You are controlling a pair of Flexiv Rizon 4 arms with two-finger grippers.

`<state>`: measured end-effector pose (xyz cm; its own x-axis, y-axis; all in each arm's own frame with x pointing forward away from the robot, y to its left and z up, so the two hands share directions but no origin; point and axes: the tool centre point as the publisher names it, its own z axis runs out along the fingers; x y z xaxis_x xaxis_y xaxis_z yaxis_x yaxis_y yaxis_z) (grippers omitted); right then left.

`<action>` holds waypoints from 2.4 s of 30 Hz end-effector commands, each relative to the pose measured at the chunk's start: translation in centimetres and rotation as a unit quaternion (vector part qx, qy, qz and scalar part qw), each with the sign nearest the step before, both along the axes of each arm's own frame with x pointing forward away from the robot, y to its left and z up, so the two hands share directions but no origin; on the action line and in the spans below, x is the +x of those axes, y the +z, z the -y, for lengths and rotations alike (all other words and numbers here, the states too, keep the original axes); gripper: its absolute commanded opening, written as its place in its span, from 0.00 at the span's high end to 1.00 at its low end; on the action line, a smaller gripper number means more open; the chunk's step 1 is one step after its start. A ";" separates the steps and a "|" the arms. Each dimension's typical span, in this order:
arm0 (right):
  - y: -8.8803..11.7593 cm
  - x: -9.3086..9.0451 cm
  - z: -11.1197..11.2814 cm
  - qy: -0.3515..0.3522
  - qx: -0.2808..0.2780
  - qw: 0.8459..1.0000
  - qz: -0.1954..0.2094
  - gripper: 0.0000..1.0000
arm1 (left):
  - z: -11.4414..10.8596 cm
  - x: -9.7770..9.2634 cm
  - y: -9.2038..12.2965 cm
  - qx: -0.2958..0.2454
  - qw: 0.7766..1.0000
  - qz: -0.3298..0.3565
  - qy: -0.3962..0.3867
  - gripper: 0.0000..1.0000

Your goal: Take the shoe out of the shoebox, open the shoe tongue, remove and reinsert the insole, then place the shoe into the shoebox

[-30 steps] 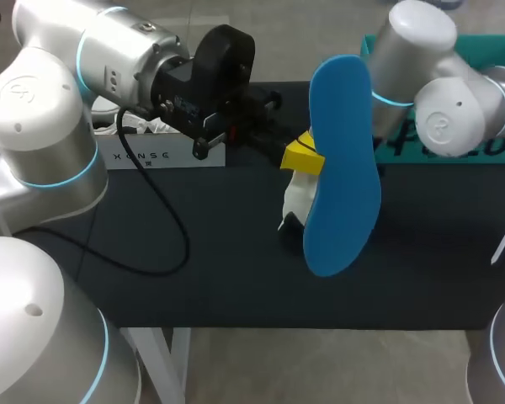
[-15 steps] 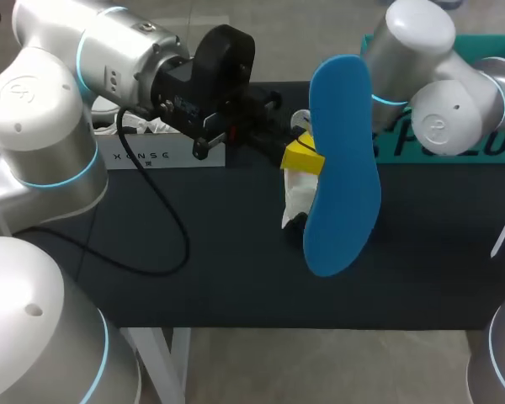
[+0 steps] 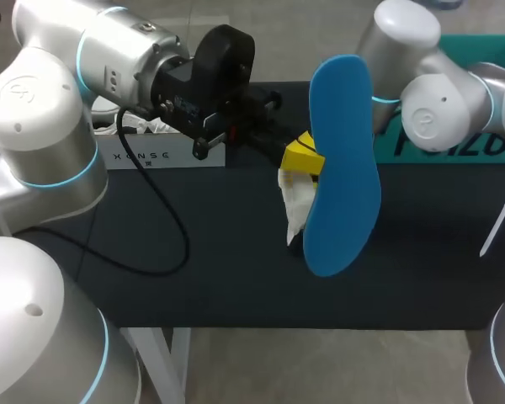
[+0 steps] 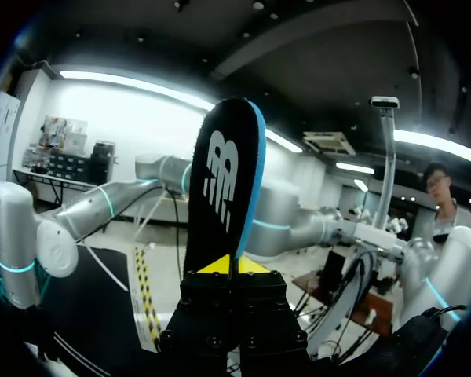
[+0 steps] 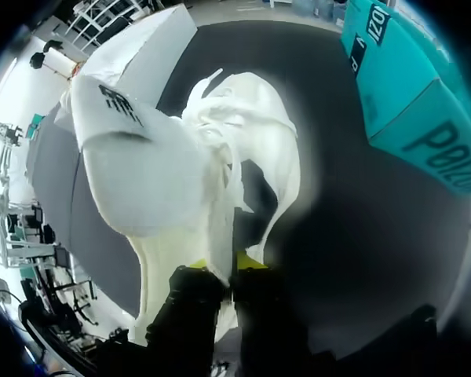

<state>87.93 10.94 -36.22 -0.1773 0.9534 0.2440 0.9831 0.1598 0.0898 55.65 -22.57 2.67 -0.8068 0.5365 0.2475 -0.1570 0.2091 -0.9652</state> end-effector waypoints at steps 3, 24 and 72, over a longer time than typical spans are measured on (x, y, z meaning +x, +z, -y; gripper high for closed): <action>-0.6 0.9 -0.1 -0.002 0.003 1.000 -0.019 0.00 | 0.1 0.0 -0.1 -0.001 1.000 0.000 0.000 1.00; 7.2 0.9 1.8 -0.013 0.164 0.982 0.091 0.00 | 0.1 0.0 -0.1 -0.001 1.000 0.000 0.000 1.00; 22.4 0.3 6.1 -0.171 0.485 0.855 -0.067 0.00 | -1.0 3.7 -0.2 0.086 0.905 0.416 0.015 1.00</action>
